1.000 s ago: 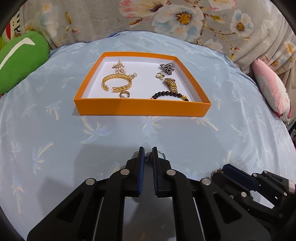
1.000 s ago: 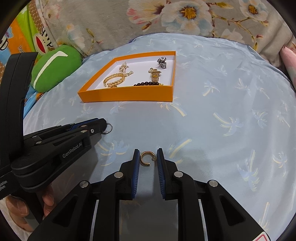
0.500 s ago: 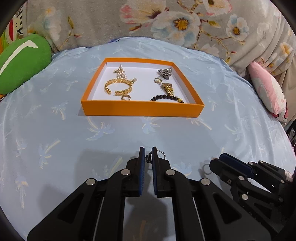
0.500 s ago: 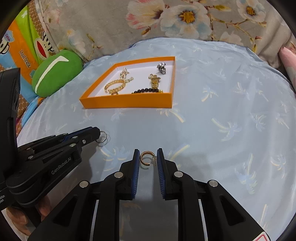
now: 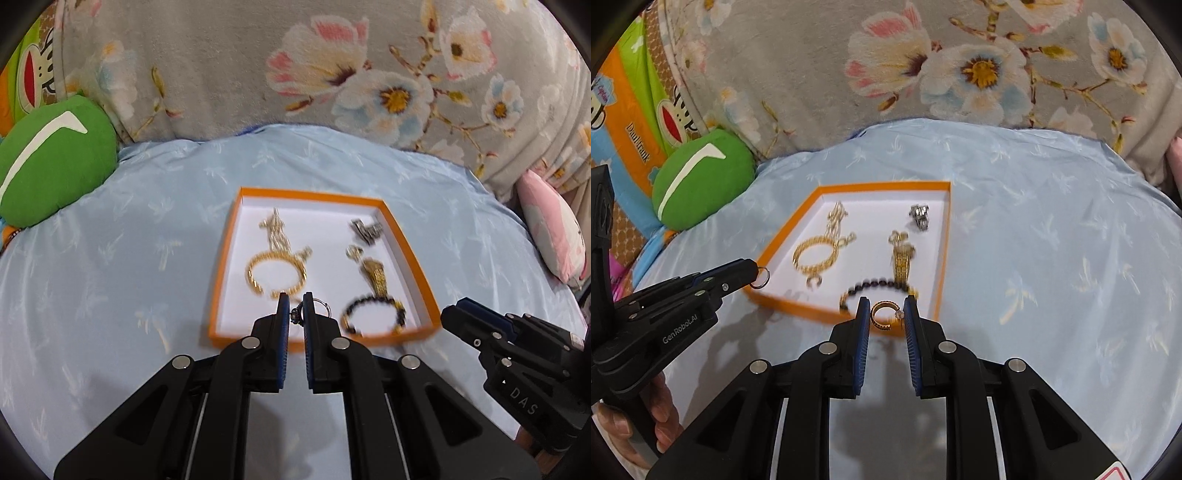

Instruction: Organize jewelry

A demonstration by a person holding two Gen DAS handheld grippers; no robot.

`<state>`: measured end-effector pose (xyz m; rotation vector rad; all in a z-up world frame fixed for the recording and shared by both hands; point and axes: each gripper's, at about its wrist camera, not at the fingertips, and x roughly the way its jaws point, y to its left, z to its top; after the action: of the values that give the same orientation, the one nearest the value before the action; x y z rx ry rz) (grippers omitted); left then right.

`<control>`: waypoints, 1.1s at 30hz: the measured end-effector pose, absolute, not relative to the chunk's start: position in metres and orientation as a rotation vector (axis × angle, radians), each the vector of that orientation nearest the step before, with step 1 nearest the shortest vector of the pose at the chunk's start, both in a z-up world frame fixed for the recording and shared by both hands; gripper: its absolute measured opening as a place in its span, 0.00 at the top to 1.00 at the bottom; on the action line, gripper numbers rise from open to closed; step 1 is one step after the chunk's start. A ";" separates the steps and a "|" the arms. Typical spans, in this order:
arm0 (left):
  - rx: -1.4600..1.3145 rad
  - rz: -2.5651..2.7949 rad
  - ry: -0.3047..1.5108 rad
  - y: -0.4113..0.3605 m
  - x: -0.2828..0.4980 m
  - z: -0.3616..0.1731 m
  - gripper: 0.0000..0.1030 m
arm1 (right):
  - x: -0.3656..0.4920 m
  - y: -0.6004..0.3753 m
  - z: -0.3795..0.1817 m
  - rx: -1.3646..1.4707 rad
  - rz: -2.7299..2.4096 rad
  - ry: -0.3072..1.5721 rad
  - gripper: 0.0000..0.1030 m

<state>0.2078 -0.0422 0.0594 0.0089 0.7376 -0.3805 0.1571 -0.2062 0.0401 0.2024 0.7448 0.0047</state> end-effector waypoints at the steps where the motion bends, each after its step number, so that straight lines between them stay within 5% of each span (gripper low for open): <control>1: 0.008 -0.372 0.732 -0.043 0.216 0.060 0.94 | 0.169 -0.208 0.040 0.209 0.004 0.747 0.83; 14: 0.045 -0.359 0.779 -0.070 0.288 0.031 0.94 | 0.249 -0.192 0.011 0.175 0.027 0.801 0.83; 33: 0.041 -0.369 0.805 -0.068 0.288 0.017 0.93 | 0.256 -0.187 -0.003 0.141 0.026 0.813 0.82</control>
<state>0.2885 -0.0676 0.0165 0.0405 0.8046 -0.3686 0.2560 -0.1870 -0.0026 0.1414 0.8130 0.0263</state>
